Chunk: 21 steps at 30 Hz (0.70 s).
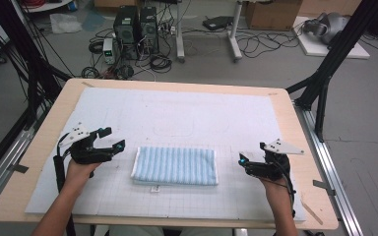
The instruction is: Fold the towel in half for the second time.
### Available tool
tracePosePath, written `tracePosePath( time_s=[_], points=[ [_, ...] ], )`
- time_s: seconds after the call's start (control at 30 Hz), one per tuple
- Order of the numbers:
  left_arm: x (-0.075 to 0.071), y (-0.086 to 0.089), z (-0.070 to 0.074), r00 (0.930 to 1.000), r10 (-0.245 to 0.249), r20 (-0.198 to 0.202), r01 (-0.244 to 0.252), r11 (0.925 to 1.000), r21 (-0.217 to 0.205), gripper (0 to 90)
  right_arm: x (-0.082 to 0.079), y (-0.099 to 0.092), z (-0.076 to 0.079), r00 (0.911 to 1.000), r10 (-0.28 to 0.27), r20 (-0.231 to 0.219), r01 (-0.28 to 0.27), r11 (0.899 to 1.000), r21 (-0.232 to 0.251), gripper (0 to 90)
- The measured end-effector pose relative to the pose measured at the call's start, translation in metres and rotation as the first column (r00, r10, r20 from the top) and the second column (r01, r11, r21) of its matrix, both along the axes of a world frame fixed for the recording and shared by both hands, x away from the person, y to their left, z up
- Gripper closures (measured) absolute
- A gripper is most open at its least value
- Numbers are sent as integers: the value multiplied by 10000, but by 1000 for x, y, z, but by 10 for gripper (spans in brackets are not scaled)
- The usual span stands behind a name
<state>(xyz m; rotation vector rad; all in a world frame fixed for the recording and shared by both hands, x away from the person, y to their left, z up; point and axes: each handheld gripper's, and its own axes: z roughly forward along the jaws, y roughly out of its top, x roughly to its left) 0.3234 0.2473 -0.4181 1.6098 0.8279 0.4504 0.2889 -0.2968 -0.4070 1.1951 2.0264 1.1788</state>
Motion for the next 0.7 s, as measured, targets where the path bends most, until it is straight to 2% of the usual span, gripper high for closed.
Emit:
tracePosePath(
  time_s=[0.17,0.7],
  points=[
    [-1,0,0,10000,-21,34,21,10000,50,188,0,-2,2,9999,-78,134,76,9998,208,114],
    [0,2,0,10000,77,-39,-77,10000,-3,189,1,-2,1,9999,-108,115,106,9998,193,114]
  ],
)
